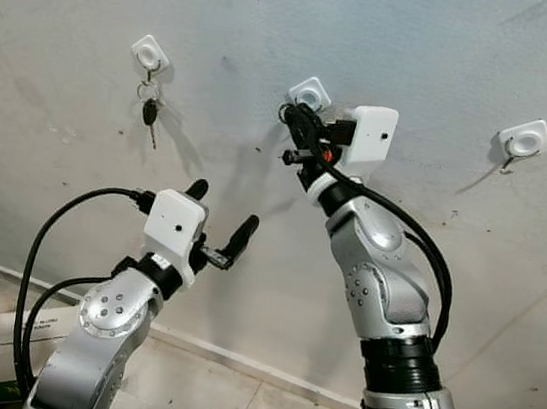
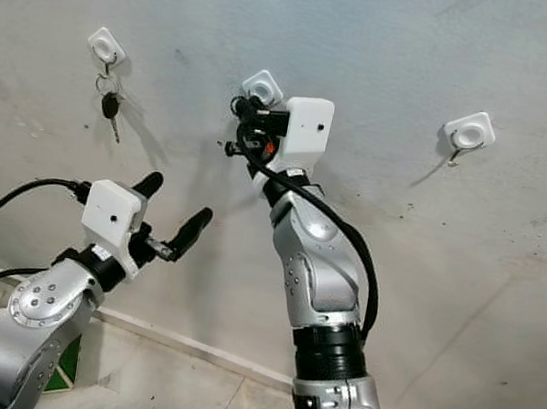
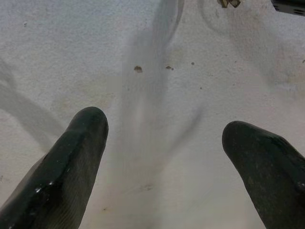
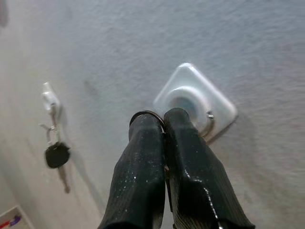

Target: Hang keys on a hook

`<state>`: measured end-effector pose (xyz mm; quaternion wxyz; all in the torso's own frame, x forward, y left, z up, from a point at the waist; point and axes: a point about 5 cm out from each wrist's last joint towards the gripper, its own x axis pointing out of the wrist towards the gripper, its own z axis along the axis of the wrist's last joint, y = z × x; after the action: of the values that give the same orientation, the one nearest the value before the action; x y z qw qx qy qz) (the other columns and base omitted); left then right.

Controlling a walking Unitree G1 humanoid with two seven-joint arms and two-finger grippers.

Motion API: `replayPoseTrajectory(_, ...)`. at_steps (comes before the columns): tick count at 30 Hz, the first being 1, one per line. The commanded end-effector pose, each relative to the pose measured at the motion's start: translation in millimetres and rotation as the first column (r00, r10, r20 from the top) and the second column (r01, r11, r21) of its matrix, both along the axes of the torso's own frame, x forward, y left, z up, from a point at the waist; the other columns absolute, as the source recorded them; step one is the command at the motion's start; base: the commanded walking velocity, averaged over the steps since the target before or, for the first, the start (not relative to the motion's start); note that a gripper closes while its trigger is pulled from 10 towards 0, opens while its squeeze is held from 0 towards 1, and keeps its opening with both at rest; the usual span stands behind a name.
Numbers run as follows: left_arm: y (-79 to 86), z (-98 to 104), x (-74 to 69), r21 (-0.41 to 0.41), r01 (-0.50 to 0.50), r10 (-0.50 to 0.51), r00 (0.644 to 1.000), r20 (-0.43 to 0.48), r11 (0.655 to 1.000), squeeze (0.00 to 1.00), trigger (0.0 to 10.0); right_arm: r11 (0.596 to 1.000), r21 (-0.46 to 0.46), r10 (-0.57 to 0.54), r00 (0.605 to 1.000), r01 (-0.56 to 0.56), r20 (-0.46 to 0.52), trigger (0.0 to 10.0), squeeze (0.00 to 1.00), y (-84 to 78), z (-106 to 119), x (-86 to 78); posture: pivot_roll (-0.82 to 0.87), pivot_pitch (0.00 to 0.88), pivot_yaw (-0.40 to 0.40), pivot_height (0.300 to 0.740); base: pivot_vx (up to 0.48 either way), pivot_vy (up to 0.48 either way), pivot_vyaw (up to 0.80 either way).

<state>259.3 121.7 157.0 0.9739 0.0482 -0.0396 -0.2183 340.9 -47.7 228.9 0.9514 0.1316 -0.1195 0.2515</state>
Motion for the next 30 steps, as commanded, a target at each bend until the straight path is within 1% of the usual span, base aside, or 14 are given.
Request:
replayPoseTrajectory(1,-0.1,5,-0.2,0.012,0.007,-0.007,1.000,0.017,1.000,0.00,10.0,1.000,0.000,-0.010,1.000,0.010,0.010,10.0,0.00,1.4,4,1.8,0.10,0.000,0.028,0.740,0.000,0.000,0.00)
replayPoseTrajectory(8,-0.2,5,0.0,0.011,0.005,-0.006,1.000,0.015,1.000,0.00,10.0,1.000,-0.008,-0.022,1.000,0.022,0.003,10.0,0.00,-1.5,0,2.8,0.10,0.000,0.026,0.740,0.000,0.000,0.00)
replayPoseTrajectory(11,-0.3,4,0.1,0.011,0.004,-0.005,1.000,0.013,1.000,0.00,10.0,0.999,-0.014,-0.035,0.999,0.035,-0.005,10.0,0.00,-5.2,-4,4.0,0.10,0.000,0.025,0.740,0.000,0.000,0.00)
replayPoseTrajectory(17,0.0,4,0.4,0.011,0.002,-0.002,1.000,0.012,1.000,0.00,10.0,0.999,-0.002,-0.041,0.999,0.041,-0.020,10.0,0.00,-9.5,-6,3.7,0.10,0.000,0.027,0.740,0.000,0.000,0.00)
replayPoseTrajectory(22,0.1,4,0.6,0.014,0.004,-0.004,1.000,0.012,1.000,0.00,10.0,1.000,0.001,0.009,0.999,-0.009,-0.043,10.0,0.00,-8.8,-13,1.0,0.10,0.000,0.029,0.740,0.000,0.000,0.00)
replayPoseTrajectory(24,0.1,4,0.8,0.016,0.005,-0.005,1.000,0.012,1.000,0.00,10.0,0.999,0.020,0.034,0.998,-0.033,-0.048,10.0,0.00,-9.7,-14,0.0,0.10,0.000,0.030,0.740,0.000,0.000,0.00)
replayPoseTrajectory(30,0.1,3,0.7,0.019,0.005,-0.005,1.000,0.011,1.000,0.00,10.0,0.999,0.029,0.047,0.998,-0.046,-0.047,10.0,0.00,-10.6,-14,-0.5,0.10,0.000,0.031,0.740,0.000,0.000,0.00)
